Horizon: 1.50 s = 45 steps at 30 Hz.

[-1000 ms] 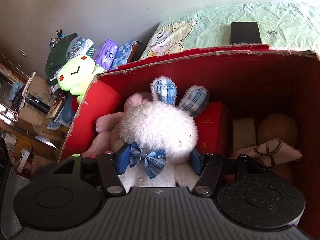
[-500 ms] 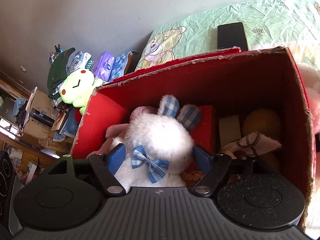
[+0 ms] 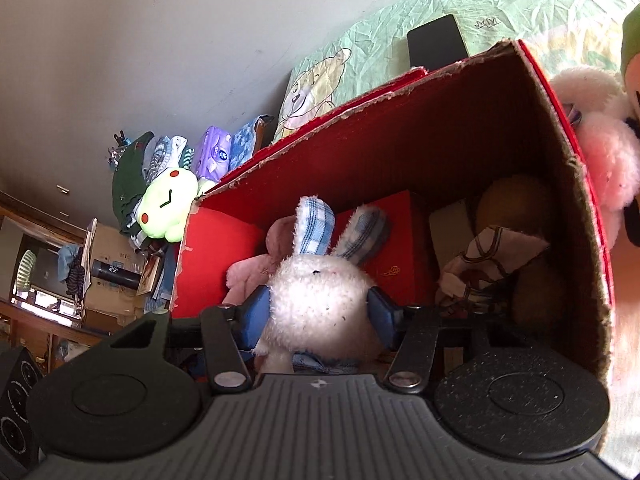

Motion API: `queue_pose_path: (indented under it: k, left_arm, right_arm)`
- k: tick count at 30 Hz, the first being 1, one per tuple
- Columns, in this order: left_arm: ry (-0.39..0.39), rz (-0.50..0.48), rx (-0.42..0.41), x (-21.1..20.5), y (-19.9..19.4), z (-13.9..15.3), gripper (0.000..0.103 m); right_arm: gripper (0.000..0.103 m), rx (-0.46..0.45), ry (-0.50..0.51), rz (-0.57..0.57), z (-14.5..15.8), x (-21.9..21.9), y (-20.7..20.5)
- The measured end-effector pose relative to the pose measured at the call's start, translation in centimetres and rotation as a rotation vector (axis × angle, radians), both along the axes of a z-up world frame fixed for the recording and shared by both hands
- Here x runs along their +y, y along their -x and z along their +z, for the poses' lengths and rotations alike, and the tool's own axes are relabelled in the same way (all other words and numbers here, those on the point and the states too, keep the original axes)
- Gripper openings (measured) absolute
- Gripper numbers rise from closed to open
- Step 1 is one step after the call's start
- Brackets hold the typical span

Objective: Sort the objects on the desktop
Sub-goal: 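Lower the white bunny into the box beside the teddy bear, then open the right tool and release the white bunny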

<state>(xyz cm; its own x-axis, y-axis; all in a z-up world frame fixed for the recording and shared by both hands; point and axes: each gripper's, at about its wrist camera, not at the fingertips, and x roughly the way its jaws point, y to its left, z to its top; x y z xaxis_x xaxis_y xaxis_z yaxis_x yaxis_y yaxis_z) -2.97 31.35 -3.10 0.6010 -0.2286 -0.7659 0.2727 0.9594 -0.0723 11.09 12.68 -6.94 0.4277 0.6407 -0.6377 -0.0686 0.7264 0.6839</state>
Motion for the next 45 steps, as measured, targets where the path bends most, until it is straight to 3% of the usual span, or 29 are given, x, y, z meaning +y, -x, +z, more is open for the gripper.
queue_pose_path:
  k: [11, 18, 25, 34, 45]
  left_arm:
    - [0.026, 0.057, 0.038, 2.1, -0.8, -0.7, 0.059]
    - [0.03, 0.061, 0.015, 2.0, -0.6, 0.4, 0.058]
    - [0.018, 0.109, 0.041, 2.1, -0.7, 0.7, 0.058]
    - [0.0, 0.18, 0.037, 1.8, -0.1, 2.0, 0.059]
    - [-0.036, 0.27, 0.034, 1.8, 0.9, 2.5, 0.065]
  right_arm:
    - [0.065, -0.12, 0.168, 0.08, 1.0, 2.7, -0.3]
    - [0.065, -0.151, 0.126, 0.05, 2.1, 1.2, 0.7]
    - [0.062, -0.136, 0.11, -0.027, 2.5, -0.9, 2.2]
    - [0.057, -0.168, 0.207, -0.047, 3.3, -1.3, 4.2]
    - [0.057, -0.189, 0.223, -0.044, 3.8, -1.3, 6.1]
